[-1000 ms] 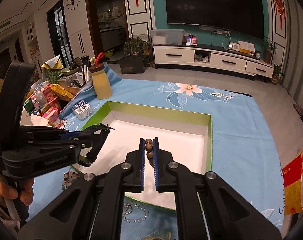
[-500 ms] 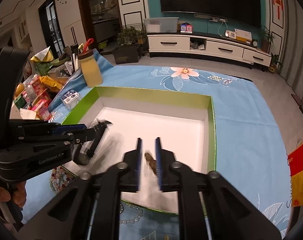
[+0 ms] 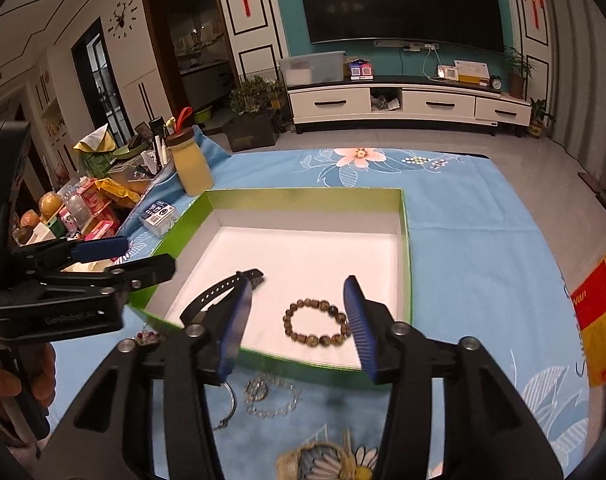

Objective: Organize jewelry
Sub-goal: 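Withdraw both tools from the green box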

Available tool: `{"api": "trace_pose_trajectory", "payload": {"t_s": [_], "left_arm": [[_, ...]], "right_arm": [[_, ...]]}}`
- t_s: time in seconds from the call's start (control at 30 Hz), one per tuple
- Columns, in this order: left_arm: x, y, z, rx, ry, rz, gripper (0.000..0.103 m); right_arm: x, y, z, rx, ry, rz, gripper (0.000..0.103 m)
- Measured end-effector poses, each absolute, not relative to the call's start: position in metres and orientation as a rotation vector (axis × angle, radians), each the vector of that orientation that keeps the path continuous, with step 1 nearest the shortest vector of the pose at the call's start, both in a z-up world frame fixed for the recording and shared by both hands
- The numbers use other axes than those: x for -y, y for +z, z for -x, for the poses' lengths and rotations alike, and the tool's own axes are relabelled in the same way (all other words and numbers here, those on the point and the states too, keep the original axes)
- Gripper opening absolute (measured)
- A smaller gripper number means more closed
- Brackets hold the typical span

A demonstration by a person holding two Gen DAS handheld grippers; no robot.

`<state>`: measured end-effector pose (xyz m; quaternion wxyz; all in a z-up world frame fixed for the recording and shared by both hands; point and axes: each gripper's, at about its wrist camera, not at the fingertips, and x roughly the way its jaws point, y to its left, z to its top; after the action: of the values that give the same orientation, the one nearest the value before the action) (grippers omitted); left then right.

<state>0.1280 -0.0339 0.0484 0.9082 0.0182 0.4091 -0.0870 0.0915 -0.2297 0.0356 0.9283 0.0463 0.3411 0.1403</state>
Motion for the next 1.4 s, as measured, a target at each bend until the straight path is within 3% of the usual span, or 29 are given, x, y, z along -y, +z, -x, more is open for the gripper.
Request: {"api": "trace_pose_trajectory", "payload": {"t_s": [0.17,0.4,1.4], "left_arm": [[0.025,0.043,-0.103,-0.861,-0.181,-0.037,0.101],[0.029,0.027,-0.076,-0.921,-0.216,-0.055,0.101],[0.009,0.009,-0.034,-0.934,-0.220,0.000,0.101]], "right_arm": [[0.237,0.037,-0.070,-0.696,0.278,-0.121,0.070],[0.240,0.036,-0.045,-0.723,0.273,-0.144,0.081],[0.265,0.009,0.011,-0.803,0.252,-0.167,0.081]]}}
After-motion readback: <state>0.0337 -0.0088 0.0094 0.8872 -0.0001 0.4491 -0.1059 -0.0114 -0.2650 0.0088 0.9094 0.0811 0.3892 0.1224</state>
